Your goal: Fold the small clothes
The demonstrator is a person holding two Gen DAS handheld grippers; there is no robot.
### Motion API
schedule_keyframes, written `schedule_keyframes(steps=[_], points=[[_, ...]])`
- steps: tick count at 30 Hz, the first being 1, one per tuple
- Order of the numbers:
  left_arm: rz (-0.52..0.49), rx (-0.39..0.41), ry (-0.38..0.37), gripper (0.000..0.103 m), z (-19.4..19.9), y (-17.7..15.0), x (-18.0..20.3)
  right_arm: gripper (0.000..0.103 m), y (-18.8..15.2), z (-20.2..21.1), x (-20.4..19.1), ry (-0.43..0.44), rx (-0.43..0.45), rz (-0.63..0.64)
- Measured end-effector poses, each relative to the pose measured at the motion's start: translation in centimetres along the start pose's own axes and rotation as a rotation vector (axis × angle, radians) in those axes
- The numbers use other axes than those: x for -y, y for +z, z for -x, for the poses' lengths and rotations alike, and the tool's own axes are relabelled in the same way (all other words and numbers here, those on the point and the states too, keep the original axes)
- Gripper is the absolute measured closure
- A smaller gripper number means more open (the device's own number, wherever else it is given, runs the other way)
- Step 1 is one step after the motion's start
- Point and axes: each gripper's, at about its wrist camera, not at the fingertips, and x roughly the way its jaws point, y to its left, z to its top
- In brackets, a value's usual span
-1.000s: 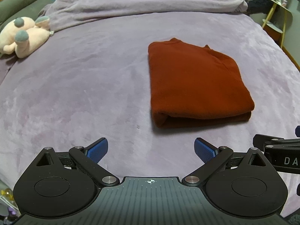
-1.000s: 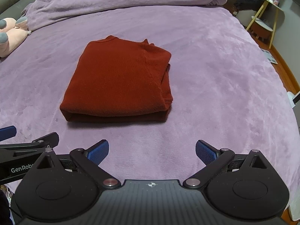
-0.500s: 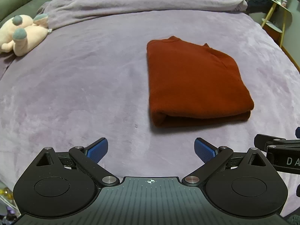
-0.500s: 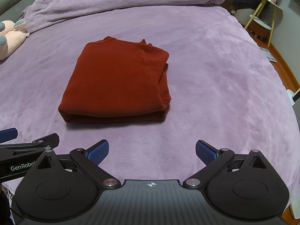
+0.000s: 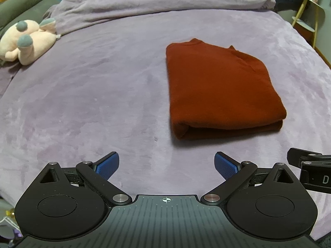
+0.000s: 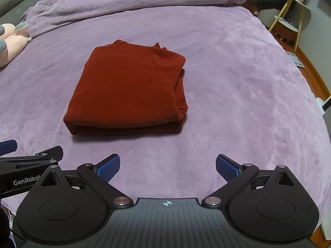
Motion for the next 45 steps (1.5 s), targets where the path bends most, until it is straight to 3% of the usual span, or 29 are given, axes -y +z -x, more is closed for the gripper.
schedule_keyframes(steps=[10,18,45], points=[[-0.021,0.003,0.017,0.002,-0.06,-0.08,0.14,0.004,-0.04,0.01,0.05,-0.003,0.0,0.003],[0.003,0.01,-0.026,0.002,0.05,-0.1,-0.36,0.004,-0.15,0.23,-0.31,-0.01,0.006,0.009],[-0.019,0.017,-0.032,0.002,0.36,-0.29,0.06,0.004,-0.16,0.47,-0.72,-0.017,0.009,0.018]])
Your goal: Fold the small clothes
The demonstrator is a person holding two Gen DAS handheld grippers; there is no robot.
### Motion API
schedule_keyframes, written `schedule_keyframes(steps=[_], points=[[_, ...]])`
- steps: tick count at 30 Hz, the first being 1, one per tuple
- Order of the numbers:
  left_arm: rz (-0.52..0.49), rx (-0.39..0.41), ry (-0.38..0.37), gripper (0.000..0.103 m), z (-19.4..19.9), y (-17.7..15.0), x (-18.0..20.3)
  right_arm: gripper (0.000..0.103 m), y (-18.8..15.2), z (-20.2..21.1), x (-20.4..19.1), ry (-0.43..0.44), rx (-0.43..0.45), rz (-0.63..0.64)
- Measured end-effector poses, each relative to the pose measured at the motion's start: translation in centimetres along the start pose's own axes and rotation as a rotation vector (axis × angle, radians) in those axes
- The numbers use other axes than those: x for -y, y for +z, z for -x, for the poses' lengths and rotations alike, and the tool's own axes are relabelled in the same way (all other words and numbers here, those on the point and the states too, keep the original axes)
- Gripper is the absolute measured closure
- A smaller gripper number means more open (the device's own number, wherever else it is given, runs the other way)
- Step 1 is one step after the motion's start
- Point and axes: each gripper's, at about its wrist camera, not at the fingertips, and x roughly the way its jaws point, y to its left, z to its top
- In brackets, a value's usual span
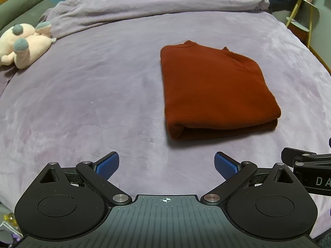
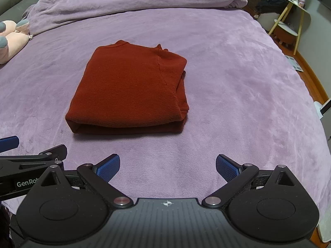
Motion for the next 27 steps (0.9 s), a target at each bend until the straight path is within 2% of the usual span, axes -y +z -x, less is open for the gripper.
schedule_keyframes(steps=[19,27], points=[[-0.005,-0.004,-0.003,0.002,-0.12,-0.16,0.09,0.004,-0.05,-0.07,0.29,0.002,0.0,-0.007],[-0.004,-0.001,-0.029,0.002,0.18,0.01,0.13,0.004,0.07,0.08,0.3,-0.002,0.003,-0.012]])
